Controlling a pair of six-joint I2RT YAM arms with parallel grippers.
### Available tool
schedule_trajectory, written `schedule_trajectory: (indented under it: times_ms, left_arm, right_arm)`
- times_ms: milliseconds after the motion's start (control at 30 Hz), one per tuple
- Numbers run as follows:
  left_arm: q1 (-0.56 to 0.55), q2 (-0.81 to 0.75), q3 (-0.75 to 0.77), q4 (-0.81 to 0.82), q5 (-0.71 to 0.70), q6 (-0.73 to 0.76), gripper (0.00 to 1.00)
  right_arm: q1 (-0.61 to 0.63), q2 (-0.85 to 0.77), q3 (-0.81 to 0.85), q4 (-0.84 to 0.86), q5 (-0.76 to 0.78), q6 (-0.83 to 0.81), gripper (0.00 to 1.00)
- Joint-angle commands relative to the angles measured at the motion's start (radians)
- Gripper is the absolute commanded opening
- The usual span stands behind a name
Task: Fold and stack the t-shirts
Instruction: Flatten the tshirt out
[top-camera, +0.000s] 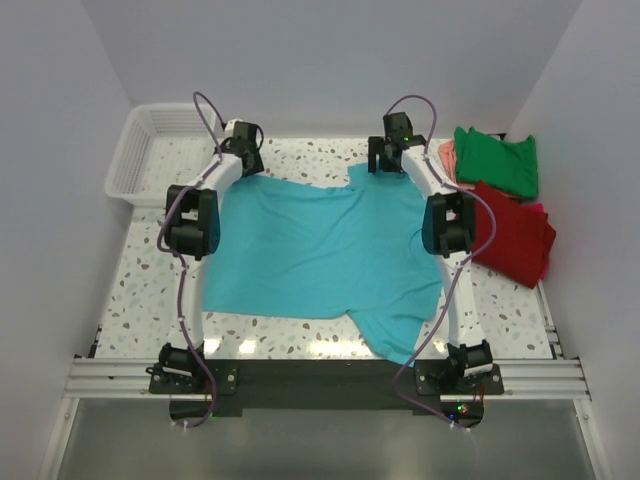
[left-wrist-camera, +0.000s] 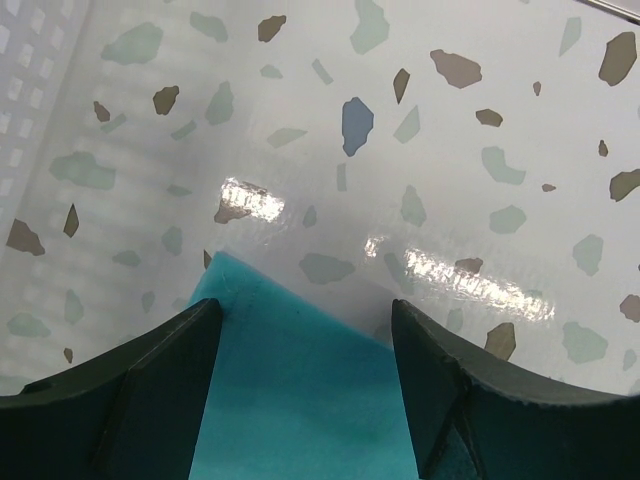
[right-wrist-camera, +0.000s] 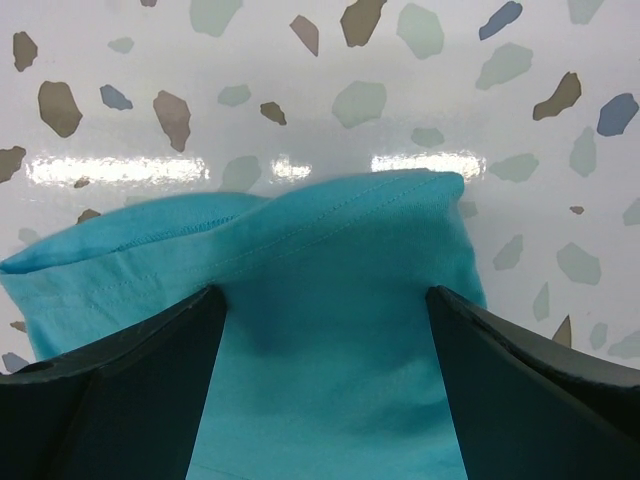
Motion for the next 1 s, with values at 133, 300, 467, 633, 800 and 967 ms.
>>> schedule_trajectory:
  times_ms: [133, 300, 467, 633, 800, 967]
  left_arm:
    - [0.004, 0.029, 0.026, 0.013, -0.041, -0.01, 0.74]
    - [0.002, 0.02, 0.029, 0.039, -0.032, -0.021, 0.74]
    - [0.004, -0.014, 0.013, 0.103, 0.016, 0.012, 0.74]
    - [0.001, -0.071, -0.02, 0.17, 0.033, 0.038, 0.75]
    - [0.002, -0.097, -0.011, 0.19, 0.034, 0.05, 0.76]
    - [0.002, -0.088, 0.018, 0.158, 0.003, 0.047, 0.77]
  right_arm:
    - [-0.059, -0.032, -0.029, -0.047, 0.064, 0.003, 0.87]
    - [-0.064, -0.055, -0.052, -0.019, 0.037, 0.005, 0.86]
    - [-0.062, -0.118, -0.061, 0.004, 0.028, 0.008, 0.86]
    - [-0.064, -0.207, -0.104, 0.081, 0.005, 0.015, 0.87]
    - [-0.064, -0.249, -0.102, 0.114, 0.015, 0.018, 0.88]
    - [-0.062, -0.207, -0.053, 0.108, 0.047, 0.031, 0.86]
